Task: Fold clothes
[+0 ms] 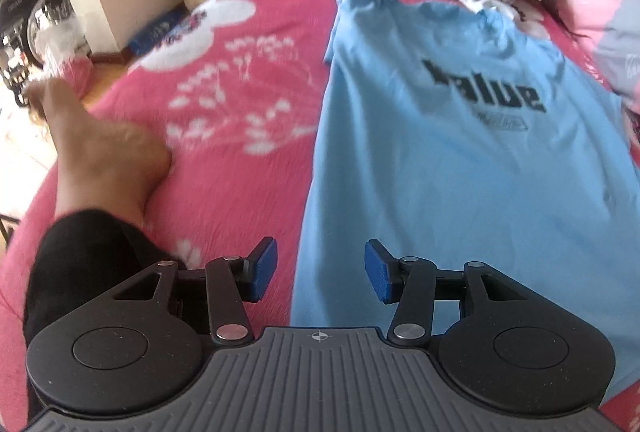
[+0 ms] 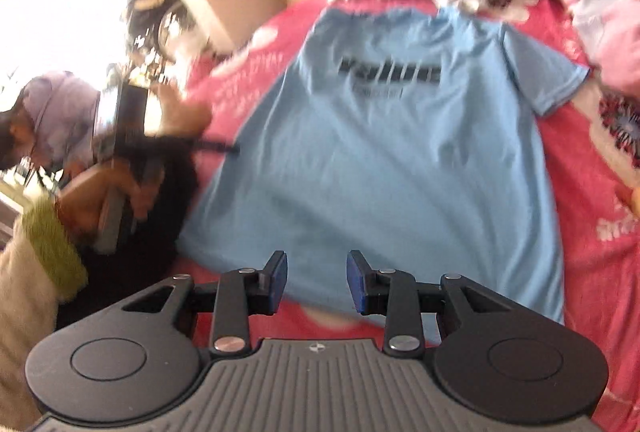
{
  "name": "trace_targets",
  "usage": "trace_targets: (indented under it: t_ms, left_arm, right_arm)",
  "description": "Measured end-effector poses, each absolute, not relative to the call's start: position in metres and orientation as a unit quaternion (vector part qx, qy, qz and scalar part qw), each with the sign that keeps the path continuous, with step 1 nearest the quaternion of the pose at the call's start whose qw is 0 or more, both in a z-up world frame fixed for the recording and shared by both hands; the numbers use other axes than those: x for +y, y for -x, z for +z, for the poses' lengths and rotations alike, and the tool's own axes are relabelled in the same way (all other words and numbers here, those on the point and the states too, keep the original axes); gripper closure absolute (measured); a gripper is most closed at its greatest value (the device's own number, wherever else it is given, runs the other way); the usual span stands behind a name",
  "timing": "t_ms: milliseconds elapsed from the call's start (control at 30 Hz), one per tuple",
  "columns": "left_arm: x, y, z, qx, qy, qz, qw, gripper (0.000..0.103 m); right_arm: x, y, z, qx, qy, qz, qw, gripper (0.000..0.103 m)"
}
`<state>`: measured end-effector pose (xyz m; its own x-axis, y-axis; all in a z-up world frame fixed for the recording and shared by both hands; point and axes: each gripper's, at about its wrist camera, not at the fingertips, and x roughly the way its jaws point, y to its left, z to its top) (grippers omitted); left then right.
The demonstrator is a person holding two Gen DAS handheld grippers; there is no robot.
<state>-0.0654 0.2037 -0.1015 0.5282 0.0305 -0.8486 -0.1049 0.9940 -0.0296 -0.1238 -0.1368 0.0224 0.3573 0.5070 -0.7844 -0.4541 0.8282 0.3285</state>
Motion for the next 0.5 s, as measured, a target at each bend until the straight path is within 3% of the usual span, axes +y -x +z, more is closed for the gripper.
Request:
trace_targets:
  t_ms: [133,300,500]
  left_arm:
    - [0.222,0.068,-0.111,0.499,0.084,0.040,0.862,0.055]
    - [0.221,0.063,-0.100,0.478,0.114,0.024,0.870,0.055]
    - [0.206,0.031,-0.094,0.471,0.063,0.032,0.880,0.055]
  right_arm:
    - [-0.126,0.084,0.036,0.399,-0.019,0.239,0.885,0.068]
    - [-0.095,-0.022,0.031,0.324,-0.089,0.245,0.910,0.067]
    - [-0.005,-0.161,-0.021,0.368,-0.079,0.317,0.871,0.067]
